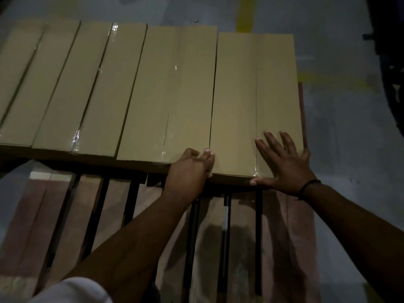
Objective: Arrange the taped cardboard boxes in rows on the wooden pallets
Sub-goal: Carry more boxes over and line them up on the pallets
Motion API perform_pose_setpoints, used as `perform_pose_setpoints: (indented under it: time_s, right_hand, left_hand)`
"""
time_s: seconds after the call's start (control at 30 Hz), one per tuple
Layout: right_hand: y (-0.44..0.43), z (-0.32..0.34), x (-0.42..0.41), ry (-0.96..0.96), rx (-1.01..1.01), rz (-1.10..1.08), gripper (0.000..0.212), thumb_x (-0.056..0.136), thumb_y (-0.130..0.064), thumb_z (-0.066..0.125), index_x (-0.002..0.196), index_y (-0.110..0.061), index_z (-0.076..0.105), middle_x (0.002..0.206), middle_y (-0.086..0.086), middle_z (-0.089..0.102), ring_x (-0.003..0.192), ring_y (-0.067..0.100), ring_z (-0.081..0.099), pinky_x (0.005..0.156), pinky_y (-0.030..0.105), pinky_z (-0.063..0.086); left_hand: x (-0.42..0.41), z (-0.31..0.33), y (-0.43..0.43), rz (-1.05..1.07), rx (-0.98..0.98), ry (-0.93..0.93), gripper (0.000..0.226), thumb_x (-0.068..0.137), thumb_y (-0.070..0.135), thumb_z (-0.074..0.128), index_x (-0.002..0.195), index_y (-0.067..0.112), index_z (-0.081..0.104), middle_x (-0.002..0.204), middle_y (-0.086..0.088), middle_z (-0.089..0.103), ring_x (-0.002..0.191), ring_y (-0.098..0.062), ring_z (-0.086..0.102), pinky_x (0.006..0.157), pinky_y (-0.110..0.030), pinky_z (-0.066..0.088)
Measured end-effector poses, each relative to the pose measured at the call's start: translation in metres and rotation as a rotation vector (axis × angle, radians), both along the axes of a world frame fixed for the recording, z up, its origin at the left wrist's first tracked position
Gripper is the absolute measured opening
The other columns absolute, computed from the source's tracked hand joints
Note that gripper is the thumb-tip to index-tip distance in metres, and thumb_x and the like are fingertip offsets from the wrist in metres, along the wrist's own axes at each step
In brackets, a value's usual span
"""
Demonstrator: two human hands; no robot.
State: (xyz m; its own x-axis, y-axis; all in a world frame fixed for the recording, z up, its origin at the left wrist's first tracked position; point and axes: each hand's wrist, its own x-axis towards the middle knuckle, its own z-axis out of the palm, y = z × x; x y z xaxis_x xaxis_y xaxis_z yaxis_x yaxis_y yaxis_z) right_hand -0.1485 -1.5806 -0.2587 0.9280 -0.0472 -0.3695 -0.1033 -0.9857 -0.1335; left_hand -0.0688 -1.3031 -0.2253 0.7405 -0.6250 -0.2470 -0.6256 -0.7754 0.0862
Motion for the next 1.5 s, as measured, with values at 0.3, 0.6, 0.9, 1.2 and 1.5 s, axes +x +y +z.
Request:
perform_pose_setpoints:
  time_s: [0.3,0.6,0.9,1.2,1.5]
  right_hand:
    - [-0.005,-0.003,0.009,0.012,-0.012,0.029,0.117,0.061,-0.104,0.025,0.155,-0.050,-0.018,0.165,-0.017,-0.027,0.154,0.025,-0.021,0.107,0.078,0.016]
    - [-0.003,0.001,0.012,0.066,-0.036,0.024,0.122,0.059,-0.107,0.013,0.155,-0.042,-0.025,0.161,-0.017,-0.035,0.154,0.027,-0.023,0.105,0.080,0.020]
    - [-0.006,0.002,0.013,0.079,-0.013,0.013,0.127,0.063,-0.105,0.027,0.156,-0.037,-0.024,0.162,-0.019,-0.034,0.153,0.025,-0.024,0.107,0.080,0.015]
    - [0.015,0.011,0.002,0.156,0.046,-0.127,0.119,0.079,-0.088,0.045,0.157,-0.032,-0.025,0.158,-0.004,-0.044,0.148,0.031,-0.036,0.112,0.078,-0.001]
    - [0.057,0.015,-0.086,0.073,0.130,-0.284,0.105,0.095,-0.049,0.059,0.158,-0.028,-0.022,0.160,0.003,-0.042,0.147,0.037,-0.035,0.121,0.061,0.013]
  left_hand:
    - [-0.001,-0.001,-0.004,0.039,0.001,-0.016,0.051,0.105,0.028,0.054,0.154,0.028,0.040,0.159,0.010,0.044,0.140,-0.019,0.041,0.087,-0.030,0.053]
    - [-0.009,-0.009,-0.005,0.061,0.033,-0.064,0.060,0.098,0.015,0.062,0.154,0.024,0.042,0.157,0.006,0.047,0.139,-0.021,0.046,0.082,-0.033,0.056]
    - [-0.010,-0.007,-0.007,0.027,0.087,-0.059,0.078,0.093,0.027,0.073,0.159,0.025,0.031,0.163,0.005,0.038,0.145,-0.022,0.038,0.094,-0.032,0.052]
    - [-0.010,0.012,-0.008,-0.024,0.123,0.004,0.079,0.094,-0.002,0.053,0.163,0.019,0.019,0.169,-0.001,0.024,0.151,-0.026,0.027,0.106,-0.039,0.049]
    - [-0.035,0.002,-0.009,0.006,0.168,0.055,0.083,0.101,0.007,0.046,0.163,0.010,-0.009,0.171,-0.011,-0.010,0.158,-0.031,-0.001,0.128,-0.043,0.016]
